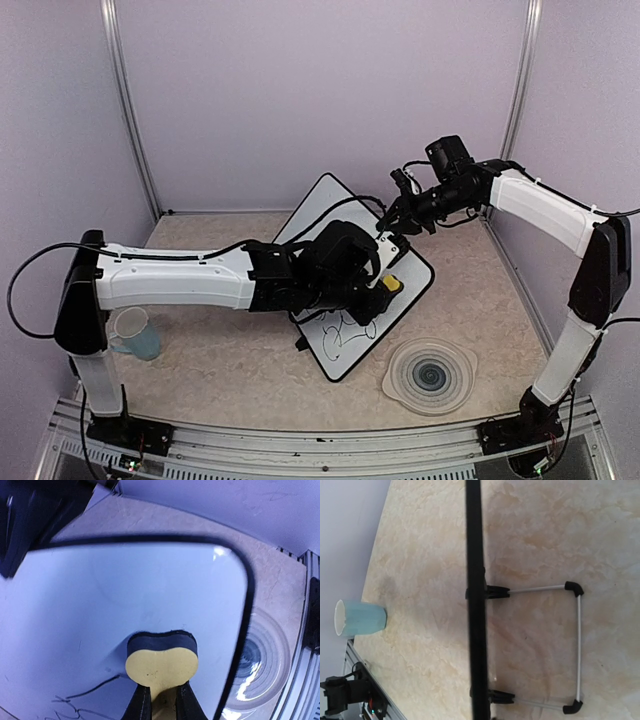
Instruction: Erase the whiteboard
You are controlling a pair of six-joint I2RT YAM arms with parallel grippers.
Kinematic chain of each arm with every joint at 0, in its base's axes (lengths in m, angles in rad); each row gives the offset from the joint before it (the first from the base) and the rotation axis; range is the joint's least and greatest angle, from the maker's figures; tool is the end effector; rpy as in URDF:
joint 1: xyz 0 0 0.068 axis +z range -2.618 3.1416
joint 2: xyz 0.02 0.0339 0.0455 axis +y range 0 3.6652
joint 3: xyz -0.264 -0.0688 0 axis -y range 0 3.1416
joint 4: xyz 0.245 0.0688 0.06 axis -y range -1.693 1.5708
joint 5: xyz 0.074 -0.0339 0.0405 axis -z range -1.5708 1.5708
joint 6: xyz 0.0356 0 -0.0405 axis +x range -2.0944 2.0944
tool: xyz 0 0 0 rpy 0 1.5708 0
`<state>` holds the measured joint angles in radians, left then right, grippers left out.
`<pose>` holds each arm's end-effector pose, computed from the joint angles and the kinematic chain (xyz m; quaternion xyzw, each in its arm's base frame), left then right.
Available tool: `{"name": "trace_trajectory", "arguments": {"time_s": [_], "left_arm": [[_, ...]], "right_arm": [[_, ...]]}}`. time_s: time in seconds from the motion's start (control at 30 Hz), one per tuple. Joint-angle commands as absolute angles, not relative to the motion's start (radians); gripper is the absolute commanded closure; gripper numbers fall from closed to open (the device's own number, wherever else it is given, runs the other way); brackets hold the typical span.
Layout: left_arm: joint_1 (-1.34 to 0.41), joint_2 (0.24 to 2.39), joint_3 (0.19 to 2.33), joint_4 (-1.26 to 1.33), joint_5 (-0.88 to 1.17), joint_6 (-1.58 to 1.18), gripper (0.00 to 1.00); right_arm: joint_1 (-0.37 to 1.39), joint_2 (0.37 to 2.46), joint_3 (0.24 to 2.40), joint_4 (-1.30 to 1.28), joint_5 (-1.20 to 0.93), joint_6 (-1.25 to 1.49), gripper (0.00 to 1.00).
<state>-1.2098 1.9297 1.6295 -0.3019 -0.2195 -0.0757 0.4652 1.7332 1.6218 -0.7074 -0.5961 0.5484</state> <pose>0.1677 -0.4221 0.2840 0.4295 0.7694 -0.1998 0.4286 0.3338 0.1899 0.3309 -0.0708 0.8928 0.4092 0.1743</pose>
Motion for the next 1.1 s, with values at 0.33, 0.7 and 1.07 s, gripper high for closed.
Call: {"name": "trace_trajectory", "arguments": {"time_s": [0.33, 0.7, 1.07], "left_arm": [[-1.180, 1.905, 1.566, -0.268, -0.185, -0.069, 1.00], [-1.141, 1.981, 1.585, -0.207, -0.142, -0.232, 1.00], [-0.934, 1.898, 1.219, -0.090, -0.171, -0.403, 1.00]], "right_arm": [[0.476, 1.731, 1.609, -0.643, -0.614, 0.636, 1.00], [0.476, 1.731, 1.609, -0.638, -0.615, 0.640, 1.00], [0.476, 1.724, 1.613, -0.641, -0.619, 0.626, 1.00]]}}
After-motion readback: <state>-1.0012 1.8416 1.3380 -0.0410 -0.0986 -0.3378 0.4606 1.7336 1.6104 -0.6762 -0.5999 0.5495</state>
